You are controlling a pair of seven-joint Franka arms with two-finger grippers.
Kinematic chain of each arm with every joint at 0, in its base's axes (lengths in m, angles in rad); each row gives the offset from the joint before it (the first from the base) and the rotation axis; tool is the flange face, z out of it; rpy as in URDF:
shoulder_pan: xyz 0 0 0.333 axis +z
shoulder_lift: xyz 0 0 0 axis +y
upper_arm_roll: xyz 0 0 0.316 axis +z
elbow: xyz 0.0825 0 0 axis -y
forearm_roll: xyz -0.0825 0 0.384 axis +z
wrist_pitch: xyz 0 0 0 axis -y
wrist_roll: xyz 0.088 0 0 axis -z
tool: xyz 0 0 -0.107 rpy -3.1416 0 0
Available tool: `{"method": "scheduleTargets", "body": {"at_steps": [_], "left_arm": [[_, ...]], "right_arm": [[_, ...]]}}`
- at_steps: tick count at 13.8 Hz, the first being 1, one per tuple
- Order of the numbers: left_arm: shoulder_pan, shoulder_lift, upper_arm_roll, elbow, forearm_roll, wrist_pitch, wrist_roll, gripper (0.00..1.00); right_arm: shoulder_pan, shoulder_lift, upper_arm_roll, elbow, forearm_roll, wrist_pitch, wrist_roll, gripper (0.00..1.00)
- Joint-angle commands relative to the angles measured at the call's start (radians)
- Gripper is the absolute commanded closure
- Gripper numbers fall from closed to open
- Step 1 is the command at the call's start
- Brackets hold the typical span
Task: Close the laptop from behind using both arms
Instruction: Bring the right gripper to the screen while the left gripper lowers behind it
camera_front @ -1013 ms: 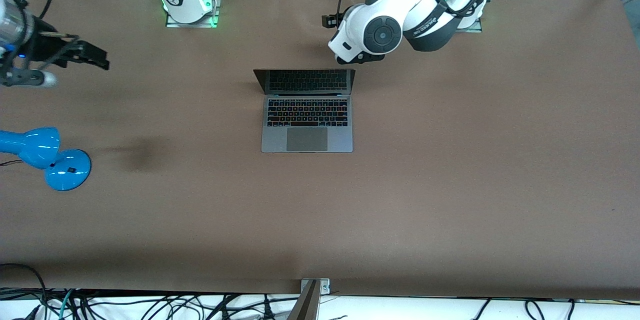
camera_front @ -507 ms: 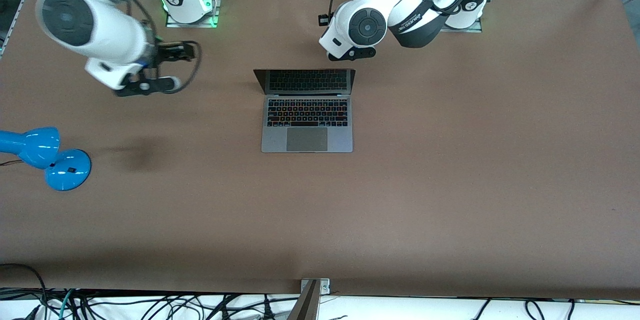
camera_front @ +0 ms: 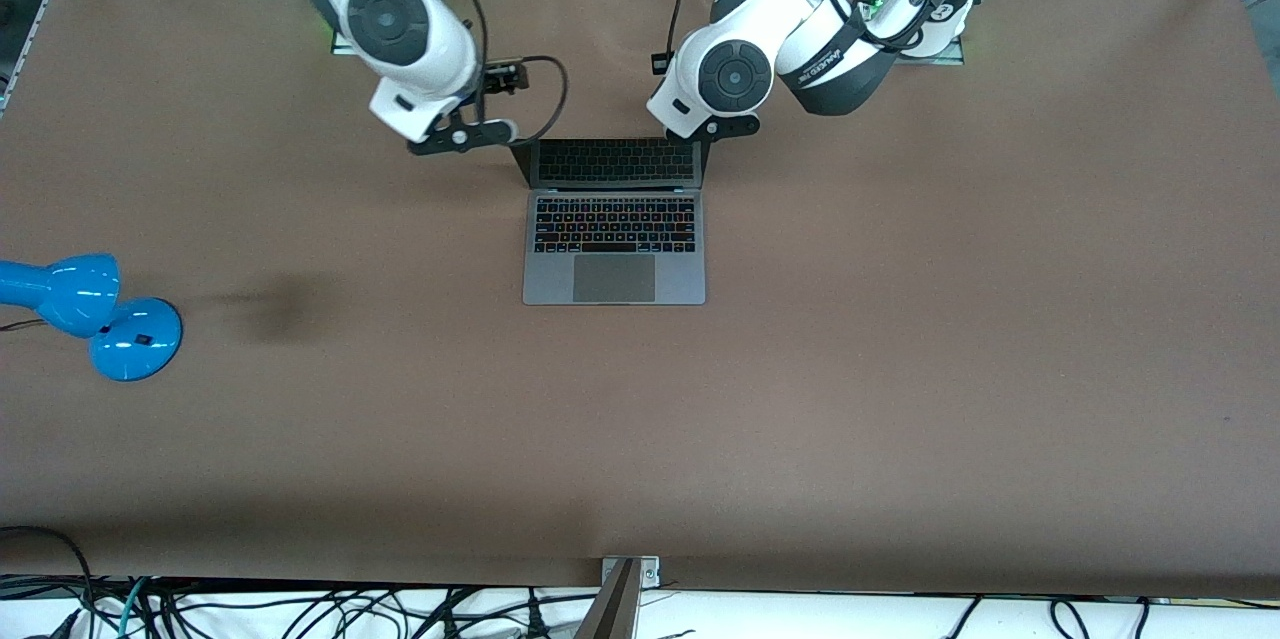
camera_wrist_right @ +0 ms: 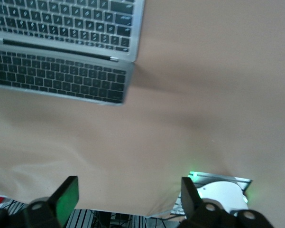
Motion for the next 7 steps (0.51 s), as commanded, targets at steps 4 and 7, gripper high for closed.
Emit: {"method": "scheduleTargets", "body": {"at_steps": [4,7], "left_arm": [[-0.001,0.045,-0.002,0.02,0.071,0.062,-0.01,1.0],[0.002,0.063,0.008,0.027,0.098,0.077,-0.002,1.0]], "right_arm": [[-0.014,0.085,0.097,-0.04,0.021,0.051,0.013,1.0],[-0.003,0.099,0.095,-0.037,0.012,0.118,0.013,1.0]]}}
